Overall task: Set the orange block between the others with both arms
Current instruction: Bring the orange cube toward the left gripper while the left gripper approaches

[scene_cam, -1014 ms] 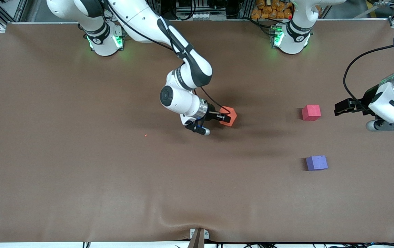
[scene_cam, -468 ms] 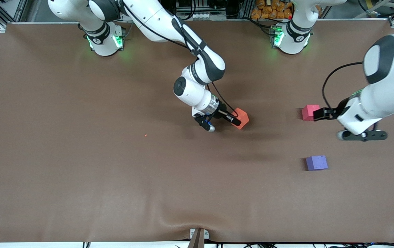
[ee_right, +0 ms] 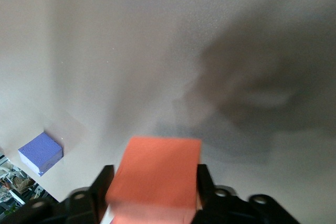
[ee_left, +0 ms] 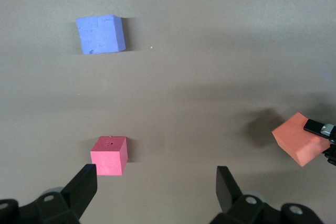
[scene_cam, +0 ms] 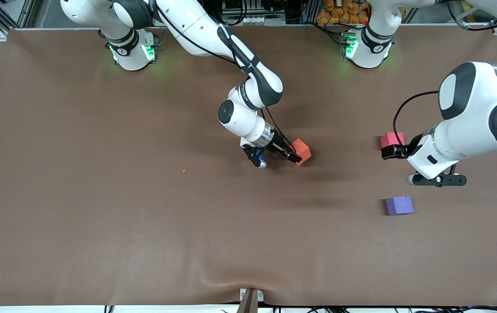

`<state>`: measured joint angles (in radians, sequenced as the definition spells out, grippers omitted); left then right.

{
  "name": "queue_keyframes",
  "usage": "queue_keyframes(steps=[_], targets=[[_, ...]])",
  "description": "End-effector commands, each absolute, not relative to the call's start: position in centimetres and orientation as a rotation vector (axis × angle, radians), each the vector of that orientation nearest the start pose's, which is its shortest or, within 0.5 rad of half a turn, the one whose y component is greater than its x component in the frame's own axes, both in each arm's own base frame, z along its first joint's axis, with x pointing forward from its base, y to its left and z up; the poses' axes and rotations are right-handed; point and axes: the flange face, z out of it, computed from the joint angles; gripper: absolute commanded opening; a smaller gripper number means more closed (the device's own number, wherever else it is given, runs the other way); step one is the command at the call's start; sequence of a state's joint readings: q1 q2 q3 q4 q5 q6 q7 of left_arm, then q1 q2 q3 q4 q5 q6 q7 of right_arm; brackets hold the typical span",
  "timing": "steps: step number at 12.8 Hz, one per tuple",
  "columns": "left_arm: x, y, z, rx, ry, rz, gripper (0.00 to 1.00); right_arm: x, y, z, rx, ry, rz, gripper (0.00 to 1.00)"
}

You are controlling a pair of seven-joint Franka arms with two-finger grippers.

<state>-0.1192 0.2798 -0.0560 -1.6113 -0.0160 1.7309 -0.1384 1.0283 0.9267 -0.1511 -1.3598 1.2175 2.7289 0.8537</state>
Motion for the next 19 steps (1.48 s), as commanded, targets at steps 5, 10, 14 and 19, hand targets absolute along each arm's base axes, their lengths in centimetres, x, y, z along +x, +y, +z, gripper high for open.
queue_keyframes(steps=[5,10,14,19], targets=[[62.5,-14.0,43.9,-3.142,-0.115,0.21,1.0,52.9,55.9,23.1,-2.101,1.093,0.248,1.0],[61.4,-20.0,42.3,-3.121,-0.266,0.231,1.0,57.4,50.7,25.9,-2.251,0.986,0.386,1.0],[60.0,-28.1,38.2,-3.077,-0.675,0.229,1.0,60.5,45.0,28.4,-2.453,0.855,0.432,1.0],[57.0,-34.4,31.4,-2.796,-1.202,0.213,1.0,64.2,34.1,31.1,-2.553,0.534,0.567,1.0]])
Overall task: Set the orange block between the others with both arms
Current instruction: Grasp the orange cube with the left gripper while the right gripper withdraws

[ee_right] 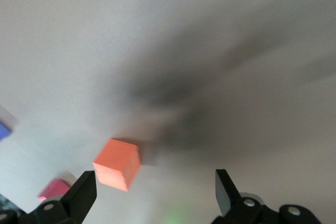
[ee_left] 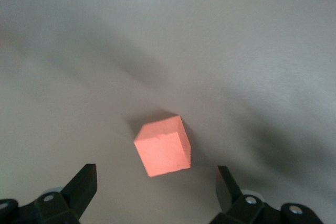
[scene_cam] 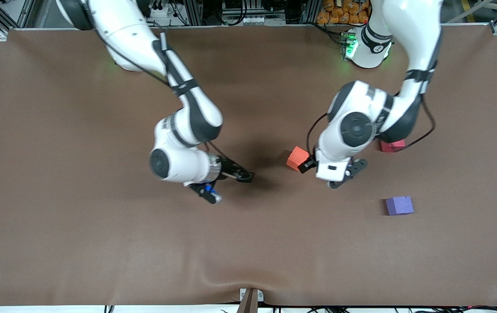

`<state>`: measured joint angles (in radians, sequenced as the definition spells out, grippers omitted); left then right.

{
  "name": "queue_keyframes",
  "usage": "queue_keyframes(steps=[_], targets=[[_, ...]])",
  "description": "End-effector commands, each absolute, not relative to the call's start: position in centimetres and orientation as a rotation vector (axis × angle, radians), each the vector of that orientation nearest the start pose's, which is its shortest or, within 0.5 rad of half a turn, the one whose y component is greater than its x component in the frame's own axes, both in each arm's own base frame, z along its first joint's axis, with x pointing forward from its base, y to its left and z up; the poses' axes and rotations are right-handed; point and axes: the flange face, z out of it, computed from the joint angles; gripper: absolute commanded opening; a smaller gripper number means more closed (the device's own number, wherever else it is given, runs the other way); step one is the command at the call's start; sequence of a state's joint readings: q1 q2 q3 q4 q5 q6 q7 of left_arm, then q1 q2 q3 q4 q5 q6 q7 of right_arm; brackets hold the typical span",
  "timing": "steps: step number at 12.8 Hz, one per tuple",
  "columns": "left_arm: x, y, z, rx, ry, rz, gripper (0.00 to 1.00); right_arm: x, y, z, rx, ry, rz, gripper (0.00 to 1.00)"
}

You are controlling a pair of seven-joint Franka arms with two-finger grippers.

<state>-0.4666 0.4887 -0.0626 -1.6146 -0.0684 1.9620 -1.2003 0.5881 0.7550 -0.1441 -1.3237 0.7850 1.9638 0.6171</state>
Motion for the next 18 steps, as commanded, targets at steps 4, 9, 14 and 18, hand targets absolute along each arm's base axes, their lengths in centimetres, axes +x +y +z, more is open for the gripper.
queue_keyframes(steps=[4,9,14,18], targets=[[54.0,-36.3,27.3,-2.692,-1.399,0.167,1.0,66.2,23.8,34.1,-2.618,0.397,0.601,1.0],[53.1,-36.5,23.4,-2.702,-1.526,0.09,1.0,67.5,13.0,37.4,-2.836,0.219,0.49,1.0],[52.6,-36.2,20.3,-2.657,-1.502,0.049,1.0,67.9,2.9,41.2,-2.969,-0.348,0.345,1.0],[52.2,-36.7,19.8,-2.658,-1.487,0.054,1.0,67.2,-6.4,44.4,-2.92,-0.645,0.234,1.0]])
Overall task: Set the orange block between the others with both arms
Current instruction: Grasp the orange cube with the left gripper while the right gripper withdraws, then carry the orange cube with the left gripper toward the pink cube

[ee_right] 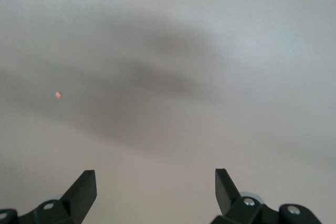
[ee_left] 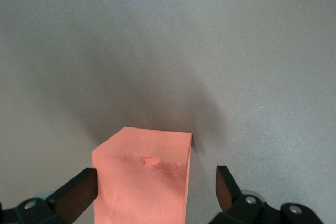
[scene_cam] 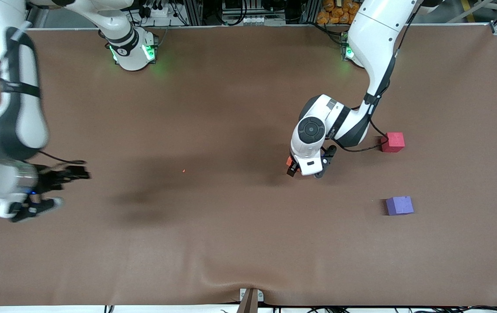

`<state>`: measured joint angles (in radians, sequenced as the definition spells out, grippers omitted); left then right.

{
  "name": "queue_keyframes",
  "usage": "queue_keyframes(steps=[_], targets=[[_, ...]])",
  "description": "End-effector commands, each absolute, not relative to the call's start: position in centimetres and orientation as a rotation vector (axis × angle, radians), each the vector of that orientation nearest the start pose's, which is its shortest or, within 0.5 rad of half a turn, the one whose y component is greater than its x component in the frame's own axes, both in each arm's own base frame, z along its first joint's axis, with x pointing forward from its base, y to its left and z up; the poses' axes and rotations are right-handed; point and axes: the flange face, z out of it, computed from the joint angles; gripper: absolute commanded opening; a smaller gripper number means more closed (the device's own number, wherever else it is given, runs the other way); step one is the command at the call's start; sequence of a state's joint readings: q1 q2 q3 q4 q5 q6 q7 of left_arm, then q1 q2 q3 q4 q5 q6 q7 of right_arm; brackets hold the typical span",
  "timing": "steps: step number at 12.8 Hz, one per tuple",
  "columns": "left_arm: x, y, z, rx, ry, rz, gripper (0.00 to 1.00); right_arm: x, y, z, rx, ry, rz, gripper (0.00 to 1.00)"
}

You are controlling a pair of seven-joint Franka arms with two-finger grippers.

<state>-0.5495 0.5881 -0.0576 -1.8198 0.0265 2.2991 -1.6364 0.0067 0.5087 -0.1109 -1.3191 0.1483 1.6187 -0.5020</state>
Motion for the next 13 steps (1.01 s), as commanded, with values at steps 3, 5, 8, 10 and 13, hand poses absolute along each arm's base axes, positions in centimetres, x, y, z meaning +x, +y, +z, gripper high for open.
queue_keyframes(steps=[3,5,8,10,13], targets=[[52.2,-36.6,20.7,-2.659,-1.48,0.052,1.0,66.9,-8.0,45.6,-2.936,-0.608,0.208,1.0],[51.5,-37.1,20.4,-2.647,-1.438,0.055,1.0,66.6,-8.0,46.6,-2.957,-0.615,0.201,1.0],[51.6,-36.8,21.9,-2.63,-1.411,0.051,1.0,65.0,-7.6,50.1,-3.041,-0.36,0.256,1.0],[51.6,-36.5,22.3,-2.62,-1.399,0.06,1.0,63.7,-5.6,52.9,-3.067,-0.312,0.269,1.0],[51.3,-36.7,21.6,-2.615,-1.384,0.066,1.0,62.1,-4.6,55.8,-3.065,-0.325,0.297,1.0]])
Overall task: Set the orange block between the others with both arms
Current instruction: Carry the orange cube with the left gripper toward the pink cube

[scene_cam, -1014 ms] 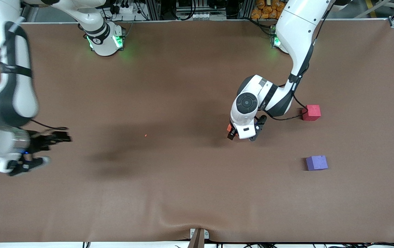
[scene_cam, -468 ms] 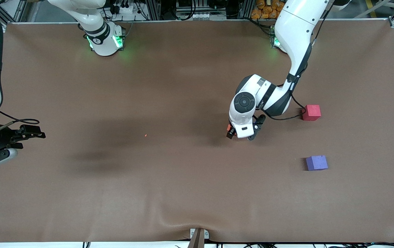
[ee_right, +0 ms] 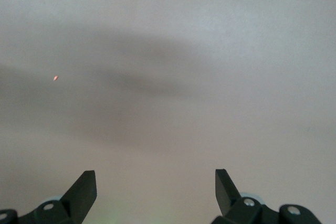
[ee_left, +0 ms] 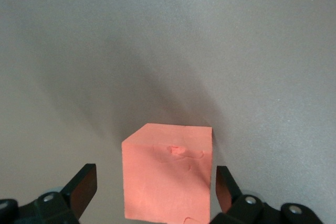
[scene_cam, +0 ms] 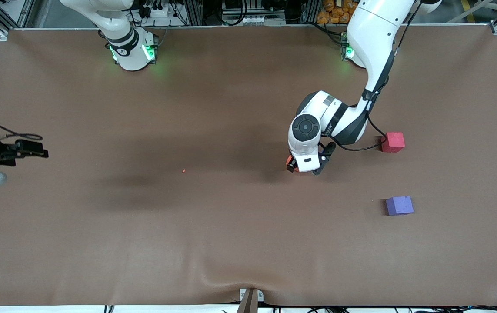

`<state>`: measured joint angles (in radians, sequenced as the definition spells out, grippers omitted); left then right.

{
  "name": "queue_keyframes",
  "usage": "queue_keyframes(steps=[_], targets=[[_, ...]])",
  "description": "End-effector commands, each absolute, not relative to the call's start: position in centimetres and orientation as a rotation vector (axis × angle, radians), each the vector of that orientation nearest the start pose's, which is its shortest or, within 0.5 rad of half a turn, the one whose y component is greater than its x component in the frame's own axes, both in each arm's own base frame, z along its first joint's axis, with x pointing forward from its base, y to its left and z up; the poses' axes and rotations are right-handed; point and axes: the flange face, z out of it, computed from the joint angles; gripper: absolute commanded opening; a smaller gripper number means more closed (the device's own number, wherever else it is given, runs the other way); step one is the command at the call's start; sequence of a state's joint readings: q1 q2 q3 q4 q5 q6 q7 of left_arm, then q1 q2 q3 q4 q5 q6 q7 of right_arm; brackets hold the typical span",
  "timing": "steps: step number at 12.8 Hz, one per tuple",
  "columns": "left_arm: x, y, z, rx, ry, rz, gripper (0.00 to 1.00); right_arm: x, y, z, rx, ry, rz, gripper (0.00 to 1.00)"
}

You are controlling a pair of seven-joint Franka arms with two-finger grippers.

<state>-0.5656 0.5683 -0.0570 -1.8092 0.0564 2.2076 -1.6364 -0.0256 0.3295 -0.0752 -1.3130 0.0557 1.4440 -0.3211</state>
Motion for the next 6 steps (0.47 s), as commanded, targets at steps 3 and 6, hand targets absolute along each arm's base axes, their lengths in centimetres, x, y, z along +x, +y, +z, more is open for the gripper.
queue_keyframes(steps=[3,6], targets=[[51.3,-36.7,21.2,-2.614,-1.385,0.057,1.0,60.6,-4.3,57.1,-3.048,-0.286,0.386,1.0],[51.9,-36.8,20.2,-2.631,-1.393,0.05,0.71,59.4,-3.4,59.1,-3.07,-0.009,0.432,1.0]])
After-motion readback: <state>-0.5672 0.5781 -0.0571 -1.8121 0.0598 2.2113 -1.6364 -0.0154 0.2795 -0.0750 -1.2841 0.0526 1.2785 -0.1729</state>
